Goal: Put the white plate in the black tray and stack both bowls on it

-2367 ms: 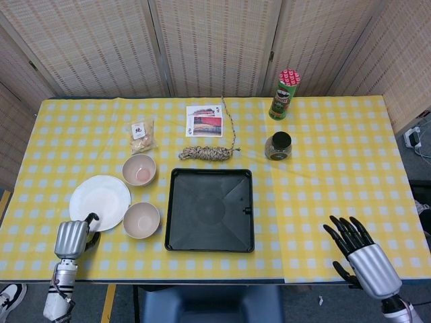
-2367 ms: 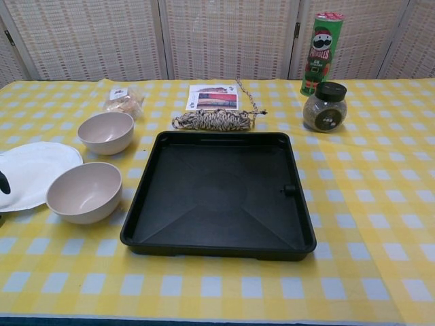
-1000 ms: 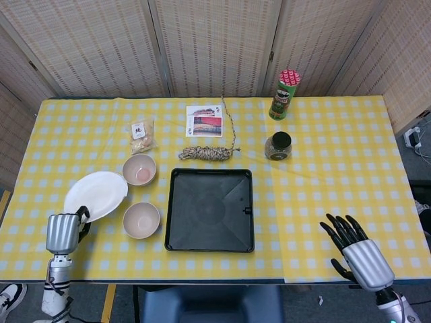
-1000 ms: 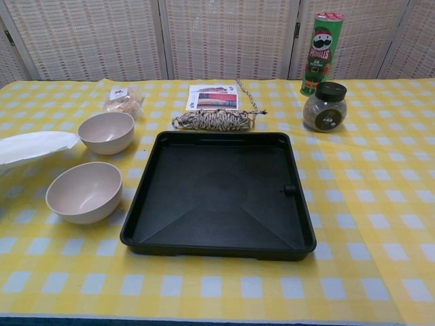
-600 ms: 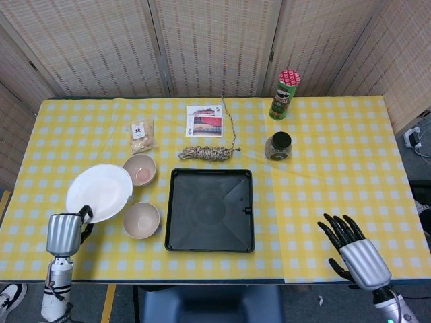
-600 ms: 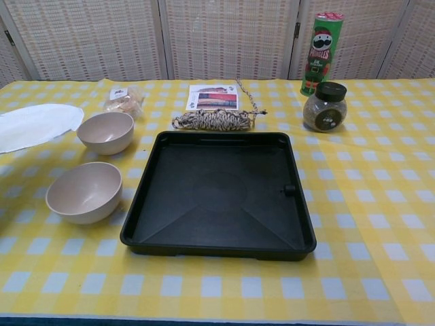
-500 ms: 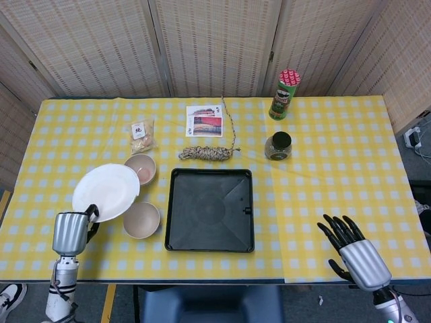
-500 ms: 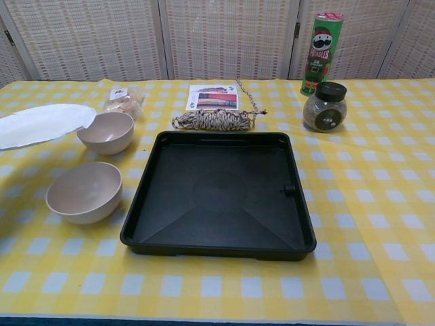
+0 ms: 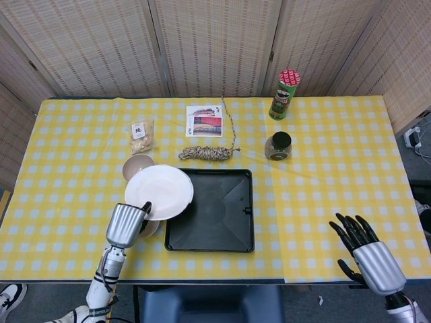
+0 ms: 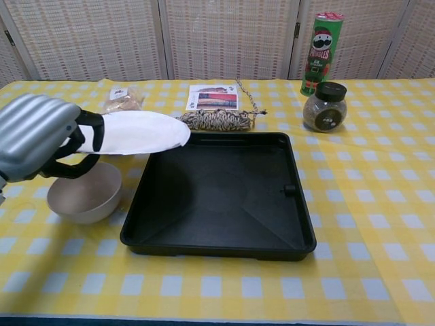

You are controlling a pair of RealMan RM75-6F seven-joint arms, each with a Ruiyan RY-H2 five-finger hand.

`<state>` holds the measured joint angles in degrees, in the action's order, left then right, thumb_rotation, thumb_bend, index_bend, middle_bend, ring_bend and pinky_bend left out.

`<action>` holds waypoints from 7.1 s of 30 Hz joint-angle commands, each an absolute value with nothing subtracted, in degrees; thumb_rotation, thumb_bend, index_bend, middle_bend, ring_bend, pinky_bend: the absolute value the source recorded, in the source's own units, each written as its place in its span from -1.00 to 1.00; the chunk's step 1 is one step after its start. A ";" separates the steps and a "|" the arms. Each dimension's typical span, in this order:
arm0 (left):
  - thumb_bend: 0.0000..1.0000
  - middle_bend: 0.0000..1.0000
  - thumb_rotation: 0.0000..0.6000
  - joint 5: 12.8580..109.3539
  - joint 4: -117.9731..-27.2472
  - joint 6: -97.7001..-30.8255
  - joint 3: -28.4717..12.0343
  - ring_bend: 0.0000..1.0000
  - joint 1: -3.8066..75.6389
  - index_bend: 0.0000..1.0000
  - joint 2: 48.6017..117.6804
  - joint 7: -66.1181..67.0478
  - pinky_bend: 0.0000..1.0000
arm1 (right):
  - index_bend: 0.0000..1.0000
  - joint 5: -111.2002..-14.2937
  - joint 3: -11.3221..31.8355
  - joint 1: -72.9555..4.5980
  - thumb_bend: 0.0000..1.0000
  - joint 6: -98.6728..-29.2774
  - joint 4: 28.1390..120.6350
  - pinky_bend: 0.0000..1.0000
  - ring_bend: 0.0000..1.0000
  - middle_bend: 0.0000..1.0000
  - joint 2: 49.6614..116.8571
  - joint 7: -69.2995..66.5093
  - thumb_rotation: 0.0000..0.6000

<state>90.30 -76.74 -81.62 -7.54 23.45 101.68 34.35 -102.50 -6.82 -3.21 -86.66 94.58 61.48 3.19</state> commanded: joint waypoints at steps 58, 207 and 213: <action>-0.15 1.00 1.00 81.17 -89.12 -76.99 -1.34 1.00 21.66 -0.02 99.32 41.49 1.00 | -1.00 -100.55 -5.94 -2.97 -0.26 -84.59 94.95 -1.00 -1.00 -1.00 61.61 4.06 1.00; -0.08 1.00 1.00 56.62 -62.56 -58.70 -17.46 1.00 40.43 0.14 101.77 29.67 1.00 | -1.00 -91.98 -3.56 -3.76 -0.26 -79.59 94.59 -1.00 -1.00 -1.00 61.92 4.57 1.00; 0.08 1.00 1.00 58.30 -60.26 -58.10 -16.67 1.00 41.08 0.24 102.44 27.05 1.00 | -1.00 -91.85 -3.41 -3.61 -0.26 -80.04 94.54 -1.00 -1.00 -1.00 61.85 4.54 1.00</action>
<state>58.07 -60.53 -58.41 -16.91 40.89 102.33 27.31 -91.85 -3.41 -3.62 -80.04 94.55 61.85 4.55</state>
